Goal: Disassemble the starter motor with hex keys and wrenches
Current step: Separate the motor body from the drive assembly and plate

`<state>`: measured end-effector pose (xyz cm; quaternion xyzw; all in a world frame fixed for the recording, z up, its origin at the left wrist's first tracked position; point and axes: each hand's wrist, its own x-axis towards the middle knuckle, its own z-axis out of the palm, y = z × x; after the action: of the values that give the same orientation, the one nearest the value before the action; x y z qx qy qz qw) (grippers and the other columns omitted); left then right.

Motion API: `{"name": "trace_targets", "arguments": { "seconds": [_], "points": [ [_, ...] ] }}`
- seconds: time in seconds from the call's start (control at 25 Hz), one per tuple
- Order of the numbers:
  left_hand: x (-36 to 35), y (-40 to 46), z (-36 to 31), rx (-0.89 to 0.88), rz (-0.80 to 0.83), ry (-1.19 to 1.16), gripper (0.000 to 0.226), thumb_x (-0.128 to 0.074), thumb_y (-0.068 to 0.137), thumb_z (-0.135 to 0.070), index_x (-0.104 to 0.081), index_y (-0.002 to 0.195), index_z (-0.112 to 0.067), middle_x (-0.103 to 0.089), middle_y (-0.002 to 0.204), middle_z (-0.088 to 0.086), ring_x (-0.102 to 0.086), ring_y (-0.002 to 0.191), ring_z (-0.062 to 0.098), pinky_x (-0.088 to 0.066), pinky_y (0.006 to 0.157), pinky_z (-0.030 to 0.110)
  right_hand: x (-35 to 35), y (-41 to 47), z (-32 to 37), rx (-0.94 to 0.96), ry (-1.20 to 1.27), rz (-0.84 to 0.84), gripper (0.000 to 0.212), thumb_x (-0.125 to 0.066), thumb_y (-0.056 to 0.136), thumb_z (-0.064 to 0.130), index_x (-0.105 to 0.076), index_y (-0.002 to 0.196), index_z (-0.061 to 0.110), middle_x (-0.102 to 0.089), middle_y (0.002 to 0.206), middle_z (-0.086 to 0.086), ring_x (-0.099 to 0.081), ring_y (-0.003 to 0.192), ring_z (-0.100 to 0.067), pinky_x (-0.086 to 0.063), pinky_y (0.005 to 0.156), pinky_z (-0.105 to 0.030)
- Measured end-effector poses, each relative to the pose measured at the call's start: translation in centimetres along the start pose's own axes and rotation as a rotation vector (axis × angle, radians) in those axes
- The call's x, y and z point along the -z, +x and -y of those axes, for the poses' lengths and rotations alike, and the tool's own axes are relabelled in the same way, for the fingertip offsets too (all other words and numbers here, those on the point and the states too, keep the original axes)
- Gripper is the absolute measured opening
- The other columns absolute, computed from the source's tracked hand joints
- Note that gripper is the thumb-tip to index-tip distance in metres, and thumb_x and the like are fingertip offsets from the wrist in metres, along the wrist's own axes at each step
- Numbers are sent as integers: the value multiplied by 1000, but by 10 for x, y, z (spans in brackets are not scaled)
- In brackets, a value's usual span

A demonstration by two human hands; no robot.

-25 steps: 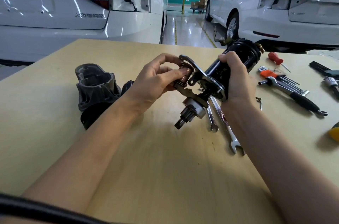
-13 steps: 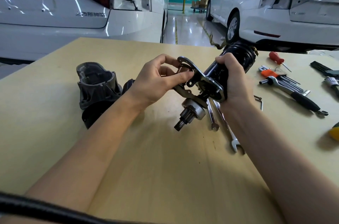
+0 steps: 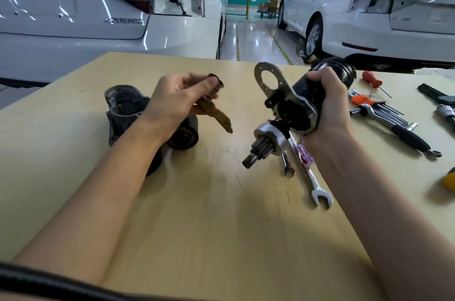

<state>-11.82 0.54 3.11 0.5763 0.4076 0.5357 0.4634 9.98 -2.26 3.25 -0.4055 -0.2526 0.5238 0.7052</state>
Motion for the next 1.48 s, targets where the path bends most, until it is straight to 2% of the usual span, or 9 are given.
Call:
{"name": "trace_targets", "arguments": {
  "seconds": [0.16,0.36,0.68,0.8,0.88,0.96,1.12,1.36,1.48],
  "points": [
    [-7,-5,3,-178,42,464,9,-68,89,-21,-69,94,-14,-72,82,1,-70,74,13,-58,76,28,1,-2,-1,114,-111,-12,12,-69,66,22,-60,66,14,-58,57,0,-56,47,-15,-48,49,-27],
    [-11,-5,8,-101,252,1167,29,-48,97,-42,-70,101,-23,-67,90,-8,-56,92,16,-32,101,42,1,2,-4,30,-44,53,14,-66,65,23,-56,63,14,-52,61,-1,-50,50,-17,-48,55,-31],
    [-10,-2,9,-118,278,1466,33,-46,98,-45,-64,117,-25,-62,116,-6,-50,120,17,-8,113,59,-1,3,-7,22,-55,191,15,-62,69,26,-55,60,17,-51,60,0,-50,53,-18,-48,63,-36],
    [-16,-9,5,-445,69,1241,33,-43,101,-34,-67,108,-12,-66,108,4,-59,105,22,-27,113,54,-5,1,-9,-21,67,291,19,-55,77,23,-51,59,17,-47,62,-1,-45,60,-22,-44,70,-41],
    [-24,-18,-5,-498,52,828,44,-44,100,-39,-68,91,-2,-69,82,10,-65,76,25,-52,82,43,-8,-2,-10,-39,171,330,20,-51,81,22,-50,61,15,-48,65,-4,-46,61,-24,-46,66,-38],
    [-34,-33,-17,-228,263,522,62,-42,89,-62,-66,88,-5,-68,67,8,-67,58,23,-54,56,36,-10,-4,-10,-42,238,336,20,-50,82,22,-50,65,13,-48,69,-7,-48,64,-25,-48,63,-37],
    [-52,-47,-19,194,631,370,57,-58,75,-69,-65,94,-16,-72,77,11,-71,64,30,-55,48,33,-9,-4,-9,17,265,302,14,-51,80,23,-49,72,11,-45,75,-8,-45,71,-27,-43,73,-40],
    [-68,-50,-1,273,568,244,15,-77,81,-23,-69,69,-18,-71,75,15,-72,66,30,-58,54,34,-4,-7,-1,193,197,356,24,-50,78,19,-55,54,18,-51,54,3,-49,51,-14,-42,56,-25],
    [-72,-51,10,256,468,240,16,-72,80,-8,-58,73,-7,-62,55,6,-66,51,21,-57,52,30,-3,-7,0,217,56,323,12,-61,63,23,-59,67,12,-60,64,-5,-66,68,-22,-52,59,-29]
  ]
}}
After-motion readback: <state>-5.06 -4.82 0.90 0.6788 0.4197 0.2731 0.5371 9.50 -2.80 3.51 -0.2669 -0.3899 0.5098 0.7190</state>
